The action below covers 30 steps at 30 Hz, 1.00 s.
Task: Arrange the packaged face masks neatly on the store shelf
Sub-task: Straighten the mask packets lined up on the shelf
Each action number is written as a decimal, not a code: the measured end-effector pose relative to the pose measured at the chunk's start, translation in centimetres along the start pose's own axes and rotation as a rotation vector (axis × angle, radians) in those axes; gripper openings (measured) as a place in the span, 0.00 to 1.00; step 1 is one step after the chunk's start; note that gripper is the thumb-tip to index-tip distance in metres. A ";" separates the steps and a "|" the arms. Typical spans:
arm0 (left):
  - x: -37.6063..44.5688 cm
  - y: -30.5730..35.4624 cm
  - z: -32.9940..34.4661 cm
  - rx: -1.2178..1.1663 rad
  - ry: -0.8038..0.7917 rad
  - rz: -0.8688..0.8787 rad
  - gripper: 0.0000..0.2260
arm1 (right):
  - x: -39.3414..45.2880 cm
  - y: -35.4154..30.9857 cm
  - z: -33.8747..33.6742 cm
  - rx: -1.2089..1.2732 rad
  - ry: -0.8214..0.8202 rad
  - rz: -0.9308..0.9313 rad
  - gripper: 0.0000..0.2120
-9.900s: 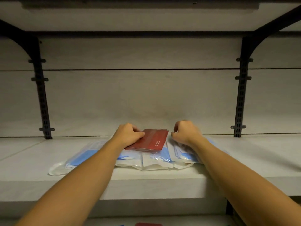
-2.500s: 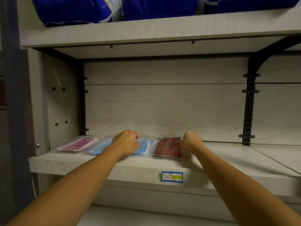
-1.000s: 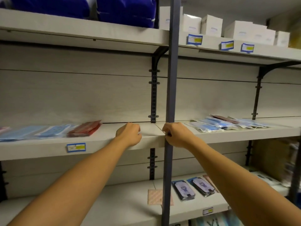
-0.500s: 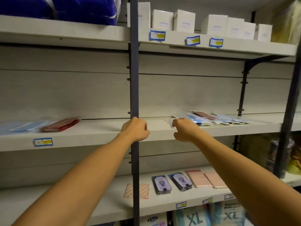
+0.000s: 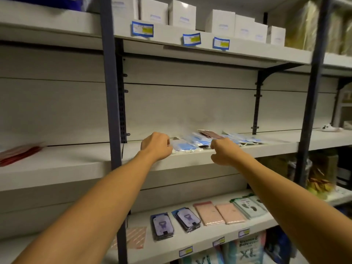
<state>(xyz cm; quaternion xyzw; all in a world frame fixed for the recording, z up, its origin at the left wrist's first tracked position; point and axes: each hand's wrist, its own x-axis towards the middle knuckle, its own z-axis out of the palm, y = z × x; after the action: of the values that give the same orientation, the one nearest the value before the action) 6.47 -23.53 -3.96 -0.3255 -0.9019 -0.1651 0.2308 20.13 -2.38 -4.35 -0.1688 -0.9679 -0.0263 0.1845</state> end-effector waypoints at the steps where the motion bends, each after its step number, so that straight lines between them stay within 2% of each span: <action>1: 0.9 0.4 0.6 -0.016 0.007 -0.011 0.09 | 0.6 0.9 0.1 -0.008 0.006 0.012 0.15; 8: 8.3 2.7 3.8 -0.046 0.018 0.010 0.08 | 6.4 6.2 1.0 -0.035 0.049 0.070 0.12; 14: 13.2 4.0 7.0 -0.051 0.005 0.028 0.09 | 10.9 9.4 3.3 0.037 0.111 0.106 0.10; 23: 19.1 6.2 11.1 -0.141 -0.045 -0.086 0.09 | 17.5 14.1 5.3 0.149 0.154 0.072 0.12; 30: 23.6 7.4 14.1 -0.246 -0.046 -0.196 0.09 | 23.3 16.4 6.8 0.283 0.109 0.003 0.15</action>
<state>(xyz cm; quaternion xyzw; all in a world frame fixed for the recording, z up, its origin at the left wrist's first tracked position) -9.02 0.28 -2.34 -0.2654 -0.9075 -0.2884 0.1513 2.90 21.26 -2.34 -0.1409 -0.9502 0.1014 0.2590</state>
